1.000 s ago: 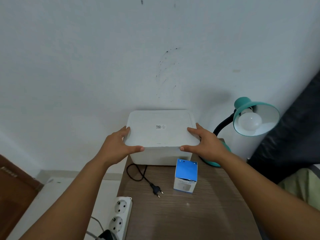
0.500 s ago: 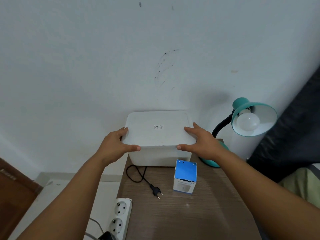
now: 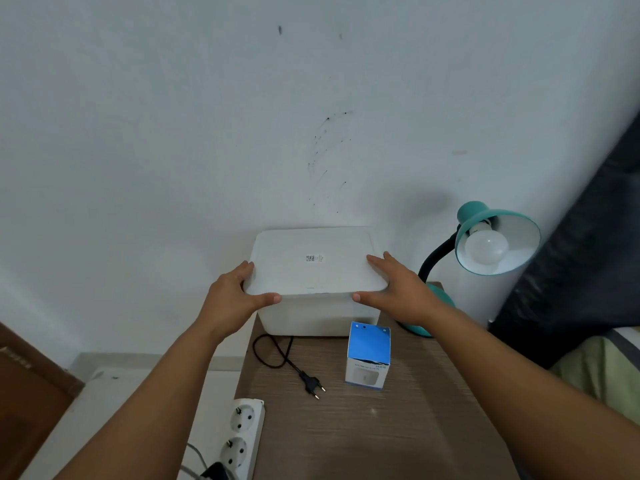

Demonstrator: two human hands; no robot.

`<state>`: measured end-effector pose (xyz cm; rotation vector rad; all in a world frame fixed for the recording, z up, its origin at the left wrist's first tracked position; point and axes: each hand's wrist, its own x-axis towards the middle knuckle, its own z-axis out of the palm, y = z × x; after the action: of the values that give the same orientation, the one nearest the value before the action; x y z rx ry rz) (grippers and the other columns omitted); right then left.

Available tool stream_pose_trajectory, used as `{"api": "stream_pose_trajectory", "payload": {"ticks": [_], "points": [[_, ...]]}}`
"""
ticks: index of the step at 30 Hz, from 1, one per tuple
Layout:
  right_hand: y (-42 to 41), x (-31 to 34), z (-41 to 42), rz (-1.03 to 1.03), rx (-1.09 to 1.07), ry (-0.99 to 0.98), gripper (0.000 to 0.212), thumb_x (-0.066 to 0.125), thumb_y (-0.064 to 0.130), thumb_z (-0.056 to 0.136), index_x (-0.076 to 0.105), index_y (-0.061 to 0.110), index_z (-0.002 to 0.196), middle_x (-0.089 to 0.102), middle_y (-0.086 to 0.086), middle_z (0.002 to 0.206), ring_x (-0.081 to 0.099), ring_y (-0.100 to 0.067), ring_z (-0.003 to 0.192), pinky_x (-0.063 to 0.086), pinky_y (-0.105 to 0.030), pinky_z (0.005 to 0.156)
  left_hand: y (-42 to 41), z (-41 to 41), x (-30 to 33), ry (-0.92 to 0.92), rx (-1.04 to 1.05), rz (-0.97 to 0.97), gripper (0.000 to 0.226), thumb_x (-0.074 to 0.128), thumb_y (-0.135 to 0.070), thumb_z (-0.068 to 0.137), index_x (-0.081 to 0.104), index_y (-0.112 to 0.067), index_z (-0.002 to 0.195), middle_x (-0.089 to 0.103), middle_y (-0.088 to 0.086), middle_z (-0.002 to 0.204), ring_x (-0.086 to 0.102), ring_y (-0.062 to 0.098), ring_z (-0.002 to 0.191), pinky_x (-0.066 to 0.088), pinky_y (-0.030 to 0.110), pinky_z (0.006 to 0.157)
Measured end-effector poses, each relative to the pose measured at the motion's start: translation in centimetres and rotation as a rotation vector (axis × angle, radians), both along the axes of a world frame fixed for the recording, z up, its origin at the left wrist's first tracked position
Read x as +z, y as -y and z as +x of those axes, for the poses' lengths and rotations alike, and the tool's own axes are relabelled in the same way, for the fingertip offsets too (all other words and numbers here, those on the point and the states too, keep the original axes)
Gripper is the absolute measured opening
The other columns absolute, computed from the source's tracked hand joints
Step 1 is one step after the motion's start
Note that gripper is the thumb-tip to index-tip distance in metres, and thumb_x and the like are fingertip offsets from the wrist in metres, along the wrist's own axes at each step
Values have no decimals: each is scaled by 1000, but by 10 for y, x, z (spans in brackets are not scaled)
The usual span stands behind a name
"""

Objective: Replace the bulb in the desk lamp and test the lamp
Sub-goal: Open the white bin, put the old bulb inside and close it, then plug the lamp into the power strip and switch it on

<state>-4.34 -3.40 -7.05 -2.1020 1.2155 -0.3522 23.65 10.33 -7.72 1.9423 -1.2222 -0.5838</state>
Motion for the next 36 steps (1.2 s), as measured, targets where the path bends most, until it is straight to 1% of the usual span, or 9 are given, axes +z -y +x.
{"api": "stream_pose_trajectory", "payload": {"ticks": [4, 7, 9, 13, 16, 21, 26, 30, 36], "points": [[-14, 2, -9, -99, -77, 101, 87, 74, 51, 77, 31, 32, 150, 12, 1, 163, 18, -20, 148, 23, -40, 117, -14, -5, 1, -3, 37, -59, 30, 81, -37, 78, 56, -40, 94, 63, -21, 94, 58, 21, 90, 47, 26, 71], [-27, -3, -20, -253, -173, 180, 69, 71, 50, 80, 43, 34, 142, 31, 2, 157, 28, -20, 143, 30, -43, 115, -39, -8, -3, -86, 107, -27, 71, 77, -43, 82, 45, -30, 144, 54, -6, 140, 51, 19, 129, 44, 34, 101], [-38, -9, -25, -323, -187, 235, 57, 70, 46, 83, 51, 32, 134, 47, 4, 142, 43, -15, 129, 41, -42, 107, -61, -5, -13, -113, 114, -15, 80, 75, -44, 83, 36, -26, 151, 44, -5, 151, 44, 14, 137, 39, 35, 110], [-70, -16, -20, -317, -150, 278, 37, 73, 33, 83, 63, 25, 118, 61, 11, 105, 54, 0, 89, 46, -17, 81, -103, -3, -38, -182, 93, 72, 68, 73, -36, 86, 44, -27, 147, 48, -10, 148, 47, 9, 133, 39, 29, 106], [-99, -28, -5, -217, -36, 270, 28, 73, 27, 84, 68, 26, 111, 63, 13, 94, 58, -3, 82, 45, -16, 69, -127, -3, -51, -219, 35, 179, 63, 73, -37, 87, 48, -27, 143, 51, -9, 145, 50, 7, 129, 40, 28, 102], [-140, -52, 32, -63, 131, 68, 33, 71, 27, 85, 66, 20, 118, 63, 8, 100, 59, -6, 82, 47, -18, 74, -143, 1, -60, -266, -41, 338, 62, 73, -37, 87, 49, -24, 143, 52, -7, 144, 52, 6, 122, 39, 25, 98], [-156, -76, 61, -22, 167, -59, 14, 64, 15, 84, 68, 17, 97, 59, 0, 95, 55, -15, 86, 46, -30, 74, -144, -1, -66, -299, -136, 419, 48, 71, -21, 89, 58, -25, 135, 56, -23, 123, 54, -5, 109, 41, 9, 86], [-153, -97, 69, -23, 85, -83, 20, 62, 14, 89, 65, 13, 108, 54, -3, 106, 54, -19, 98, 41, -26, 78, -148, 4, -76, -357, -200, 484, 49, 76, -15, 84, 65, -35, 127, 69, -18, 118, 64, 2, 110, 48, 33, 102], [-145, -118, 75, 19, 23, -125, 31, 60, 21, 93, 61, 17, 124, 51, -3, 117, 52, -18, 106, 40, -24, 85, -151, 10, -88, -335, -189, 420, 57, 79, -10, 79, 64, -37, 127, 67, -19, 122, 60, -5, 111, 44, 11, 79]]}}
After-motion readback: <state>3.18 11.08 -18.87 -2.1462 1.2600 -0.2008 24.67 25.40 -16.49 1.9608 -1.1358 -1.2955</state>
